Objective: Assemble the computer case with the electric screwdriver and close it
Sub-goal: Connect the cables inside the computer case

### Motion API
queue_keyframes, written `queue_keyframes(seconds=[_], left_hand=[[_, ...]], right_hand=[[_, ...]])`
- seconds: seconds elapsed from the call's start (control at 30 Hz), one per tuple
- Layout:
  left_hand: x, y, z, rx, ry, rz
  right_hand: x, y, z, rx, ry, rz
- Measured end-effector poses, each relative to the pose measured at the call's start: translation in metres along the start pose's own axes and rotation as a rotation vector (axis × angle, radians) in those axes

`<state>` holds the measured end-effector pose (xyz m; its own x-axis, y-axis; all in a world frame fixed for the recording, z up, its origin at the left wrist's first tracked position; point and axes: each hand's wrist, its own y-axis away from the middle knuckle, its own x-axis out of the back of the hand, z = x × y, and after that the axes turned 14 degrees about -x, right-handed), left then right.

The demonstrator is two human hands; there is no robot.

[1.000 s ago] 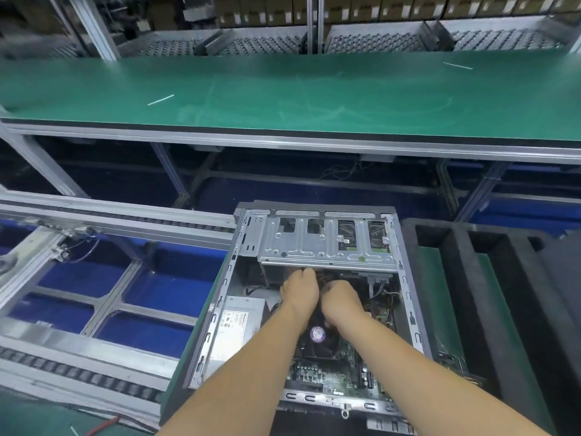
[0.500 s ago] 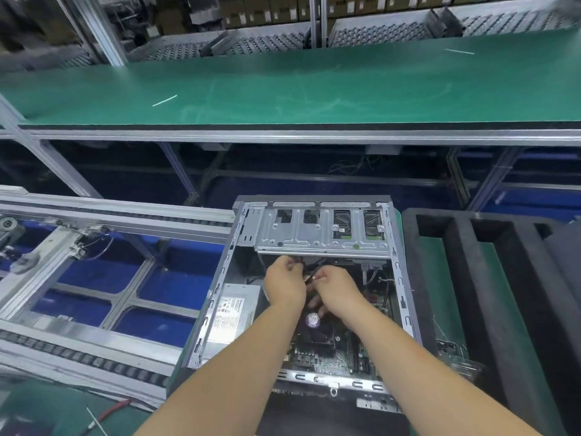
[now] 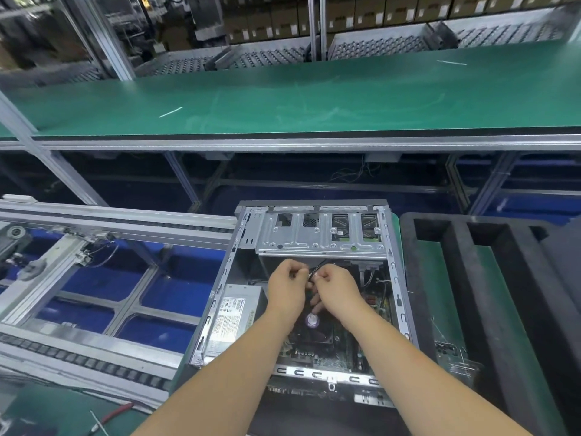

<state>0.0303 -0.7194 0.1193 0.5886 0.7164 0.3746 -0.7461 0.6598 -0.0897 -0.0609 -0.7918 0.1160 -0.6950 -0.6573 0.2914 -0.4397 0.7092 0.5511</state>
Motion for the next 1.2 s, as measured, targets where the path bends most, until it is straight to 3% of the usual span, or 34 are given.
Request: queue_keyframes(seconds=[0.1,0.23,0.43,0.6,1.1,1.2], left_hand=[[-0.004,0.000,-0.002,0.064,0.083,0.049],[-0.011,-0.014,0.003,0.073,-0.153,0.026],[0.004,-0.015,-0.007,-0.115,-0.266,-0.145],[0.011,-0.011,-0.007,-0.200,-0.325,-0.216],[0.024,-0.041,0.017,0.002,-0.332,-0.499],[0.026,-0.046,0.020,-0.040,-0.435,-0.574]], right_hand=[[-0.002,0.001,-0.001,0.006,-0.052,-0.010],[-0.001,0.003,0.000,0.065,-0.012,0.057],[-0.009,0.001,0.004,0.086,-0.054,0.121],[-0.011,-0.005,0.008,-0.006,-0.141,0.088],[-0.012,-0.011,0.009,-0.020,-0.133,0.026],[-0.012,-0.011,0.009,-0.014,-0.110,0.032]])
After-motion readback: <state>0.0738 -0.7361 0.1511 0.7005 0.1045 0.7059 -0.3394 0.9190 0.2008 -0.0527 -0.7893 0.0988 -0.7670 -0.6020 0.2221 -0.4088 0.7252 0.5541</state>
